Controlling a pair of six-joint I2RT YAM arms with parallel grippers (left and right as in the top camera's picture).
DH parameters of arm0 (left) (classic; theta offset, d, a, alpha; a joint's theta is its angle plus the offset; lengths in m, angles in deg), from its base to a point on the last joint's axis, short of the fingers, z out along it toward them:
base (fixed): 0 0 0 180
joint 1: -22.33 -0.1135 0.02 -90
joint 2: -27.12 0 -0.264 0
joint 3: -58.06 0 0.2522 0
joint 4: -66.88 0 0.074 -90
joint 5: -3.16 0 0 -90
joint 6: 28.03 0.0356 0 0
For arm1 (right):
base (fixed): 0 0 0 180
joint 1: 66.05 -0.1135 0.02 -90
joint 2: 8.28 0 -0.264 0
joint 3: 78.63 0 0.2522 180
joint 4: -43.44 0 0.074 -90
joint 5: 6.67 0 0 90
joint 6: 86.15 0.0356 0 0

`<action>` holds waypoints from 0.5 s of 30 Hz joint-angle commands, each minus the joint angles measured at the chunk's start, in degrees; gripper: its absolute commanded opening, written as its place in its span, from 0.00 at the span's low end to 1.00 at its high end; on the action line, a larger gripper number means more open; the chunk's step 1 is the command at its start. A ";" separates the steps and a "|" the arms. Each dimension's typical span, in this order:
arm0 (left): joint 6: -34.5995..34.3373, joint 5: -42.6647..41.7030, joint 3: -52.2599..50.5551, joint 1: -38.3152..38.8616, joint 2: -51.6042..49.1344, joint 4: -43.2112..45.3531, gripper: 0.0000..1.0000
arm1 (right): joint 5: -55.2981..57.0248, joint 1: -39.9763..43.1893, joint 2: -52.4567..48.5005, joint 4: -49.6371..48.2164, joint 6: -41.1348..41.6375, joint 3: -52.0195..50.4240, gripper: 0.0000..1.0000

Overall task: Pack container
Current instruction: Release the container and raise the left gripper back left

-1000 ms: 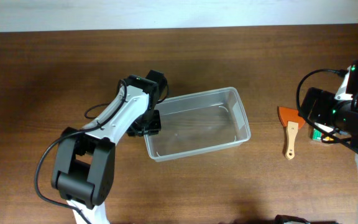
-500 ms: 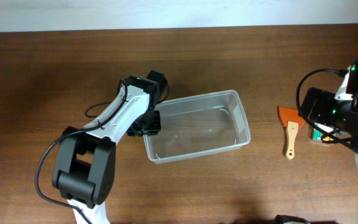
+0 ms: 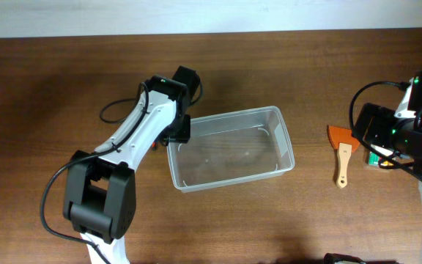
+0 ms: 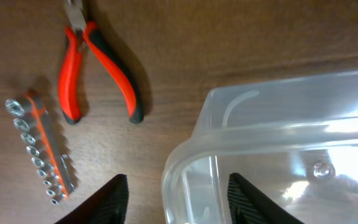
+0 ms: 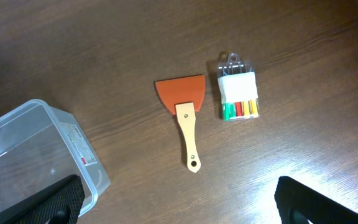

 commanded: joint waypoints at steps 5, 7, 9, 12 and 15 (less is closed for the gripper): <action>2.29 5.11 1.27 -0.52 -0.61 -0.17 0.57 | 0.09 0.15 0.33 0.00 0.48 0.92 0.99; 2.29 6.69 1.27 -0.52 -0.61 -0.15 0.58 | 0.09 0.15 0.33 0.02 0.48 0.92 0.99; 2.27 9.16 1.27 -0.59 -0.61 -0.07 0.63 | 0.09 0.15 0.33 0.02 0.48 0.92 0.99; 2.29 12.22 1.27 -0.83 -0.61 0.20 0.69 | 0.09 0.15 0.33 0.02 0.46 0.92 0.99; 2.29 14.97 1.25 -1.11 -0.61 0.85 0.70 | 0.09 0.15 0.33 0.02 0.46 0.92 0.99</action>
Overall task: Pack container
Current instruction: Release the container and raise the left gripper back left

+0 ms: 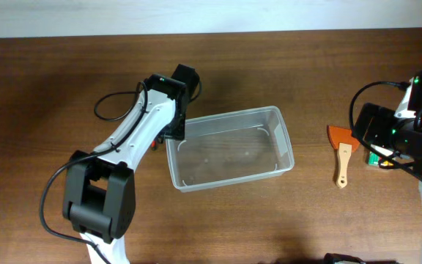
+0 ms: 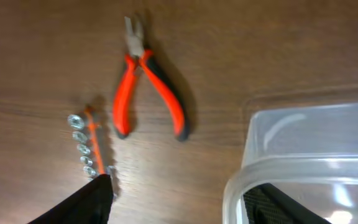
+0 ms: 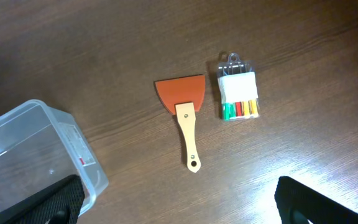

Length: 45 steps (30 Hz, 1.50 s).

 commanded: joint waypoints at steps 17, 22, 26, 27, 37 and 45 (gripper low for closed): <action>0.68 7.74 1.16 -0.70 -0.61 4.96 0.73 | 0.11 0.15 0.33 0.00 0.46 0.92 0.99; 0.72 7.69 3.65 -0.07 1.05 4.39 0.73 | 0.11 0.15 0.33 -0.13 0.46 0.92 0.99; 1.46 6.05 7.43 0.70 4.50 2.05 0.75 | 0.09 0.15 0.33 -0.94 0.07 0.92 0.99; 2.01 4.83 8.48 0.70 5.66 1.36 0.75 | 0.09 0.15 0.33 -1.18 -0.68 0.92 0.98; 1.97 -8.31 10.14 -9.35 20.15 -5.86 0.76 | 2.86 4.33 2.89 16.41 5.16 6.56 0.99; 11.02 -20.28 9.29 -22.12 23.93 -11.82 0.80 | -4.74 9.20 10.21 20.85 9.49 5.07 0.99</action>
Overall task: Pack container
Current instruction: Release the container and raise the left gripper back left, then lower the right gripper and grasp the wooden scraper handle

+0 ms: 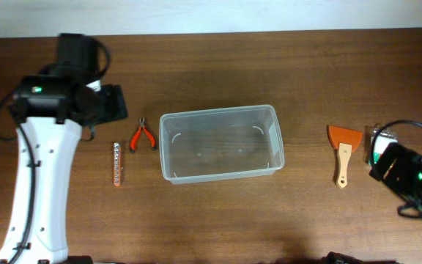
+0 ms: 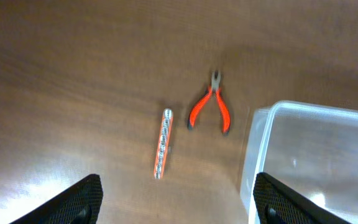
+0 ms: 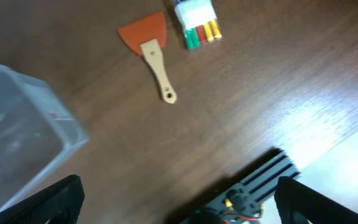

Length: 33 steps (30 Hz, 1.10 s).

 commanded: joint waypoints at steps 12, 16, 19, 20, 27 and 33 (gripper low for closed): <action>8.39 -7.23 -6.73 -4.44 0.07 0.72 0.80 | -0.96 0.90 -10.49 -13.92 4.22 -14.27 0.99; 8.41 -7.21 -6.73 -4.44 0.07 0.66 0.80 | -1.36 0.79 -18.25 -21.64 3.54 -19.43 0.99; 8.39 -7.19 -6.75 -4.44 0.07 0.50 0.80 | -1.36 0.79 -24.52 -26.45 3.32 -22.18 0.99; 8.39 -7.21 -6.73 -4.44 0.07 0.52 0.80 | -1.36 0.79 -26.43 -27.71 3.32 -22.80 0.99; 8.37 -7.19 -6.73 -4.44 0.07 0.90 0.80 | -1.31 0.00 -35.85 -34.23 0.00 -24.41 0.99; 8.37 -7.19 -6.73 -4.44 0.07 0.92 0.80 | -1.77 -1.03 -40.39 -38.95 -1.25 -26.56 0.99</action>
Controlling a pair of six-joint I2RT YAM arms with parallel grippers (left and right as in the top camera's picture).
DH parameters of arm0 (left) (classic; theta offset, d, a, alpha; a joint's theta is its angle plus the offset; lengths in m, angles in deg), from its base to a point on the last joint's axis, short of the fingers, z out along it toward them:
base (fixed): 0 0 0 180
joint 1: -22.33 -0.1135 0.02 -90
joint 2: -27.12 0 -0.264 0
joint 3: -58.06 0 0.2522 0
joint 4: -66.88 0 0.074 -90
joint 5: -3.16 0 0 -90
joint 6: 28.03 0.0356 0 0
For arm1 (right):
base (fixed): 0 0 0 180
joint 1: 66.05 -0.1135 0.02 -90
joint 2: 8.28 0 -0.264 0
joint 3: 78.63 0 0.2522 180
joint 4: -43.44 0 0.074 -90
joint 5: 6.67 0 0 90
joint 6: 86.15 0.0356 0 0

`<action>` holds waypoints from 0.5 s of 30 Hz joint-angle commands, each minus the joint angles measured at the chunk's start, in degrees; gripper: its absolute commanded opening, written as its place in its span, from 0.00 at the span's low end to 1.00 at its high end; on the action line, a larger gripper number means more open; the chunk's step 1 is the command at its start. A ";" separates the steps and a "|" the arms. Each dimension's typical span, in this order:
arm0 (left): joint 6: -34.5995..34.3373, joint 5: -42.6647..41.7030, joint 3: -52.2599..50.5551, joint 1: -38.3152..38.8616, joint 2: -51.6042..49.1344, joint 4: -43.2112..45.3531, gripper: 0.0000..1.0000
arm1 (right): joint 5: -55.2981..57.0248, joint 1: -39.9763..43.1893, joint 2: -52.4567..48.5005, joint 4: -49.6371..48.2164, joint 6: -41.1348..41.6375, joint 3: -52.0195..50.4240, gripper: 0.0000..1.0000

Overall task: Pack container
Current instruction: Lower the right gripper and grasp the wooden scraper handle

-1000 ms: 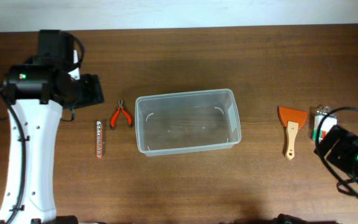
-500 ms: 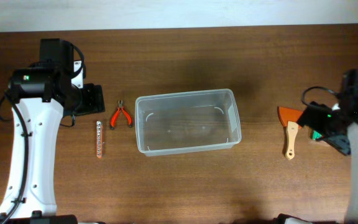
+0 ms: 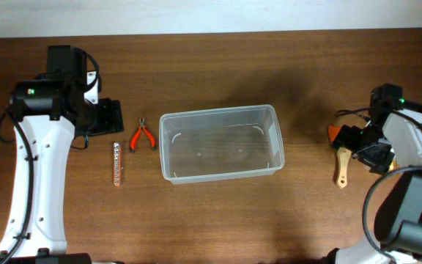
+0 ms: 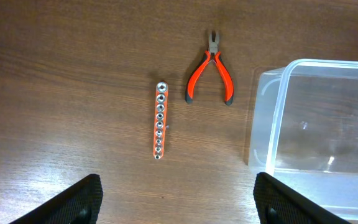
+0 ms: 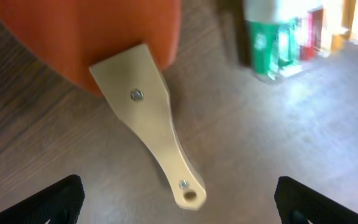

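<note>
A clear plastic container (image 3: 222,143) stands empty mid-table, and its left end (image 4: 309,118) shows in the left wrist view. Left of it lie red-handled pliers (image 3: 142,136) (image 4: 211,78) and an orange socket rail (image 3: 117,163) (image 4: 159,121). My left gripper (image 4: 178,205) hangs open high above them, holding nothing. On the right lies an orange scraper (image 3: 341,158) with a wooden handle (image 5: 157,137). My right gripper (image 5: 179,205) is open low over that handle, its fingers wide to both sides. A pack of markers (image 5: 278,37) lies beside the scraper.
The left arm (image 3: 42,154) runs along the table's left side. The right arm (image 3: 409,147) bends over the right end and covers the marker pack in the overhead view. Bare wood lies in front of and behind the container.
My right gripper was high and far from the scraper; now it is low, right above the scraper's handle. The left gripper has shifted a little, with the pliers and socket rail closer in its view.
At first my left gripper was at the left end of the container, which lay askew, and the right one hung above the scraper. Later the container lay square, with the left arm back at the far left. Now the right gripper is down at the scraper.
</note>
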 commanded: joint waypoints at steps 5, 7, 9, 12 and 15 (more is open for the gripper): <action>0.92 -0.81 -0.28 -0.20 0.13 0.20 0.80 | -4.00 -0.79 -2.64 -7.10 -2.93 -6.58 0.99; 0.92 -0.83 -0.28 -0.20 0.13 0.20 0.80 | -4.42 -0.79 -2.64 -9.18 -3.37 -8.24 0.99; 0.92 -0.81 -0.26 -0.20 0.13 0.22 0.80 | -4.39 -0.79 -2.64 -10.67 -4.42 -9.38 0.99; 0.92 -0.81 -0.28 -0.20 0.13 0.24 0.80 | -4.37 -0.79 -2.64 -11.98 -4.44 -10.34 0.99; 0.92 -0.81 -0.28 -0.20 0.13 0.22 0.80 | -4.39 -0.79 -2.64 -14.32 -5.92 -11.58 0.99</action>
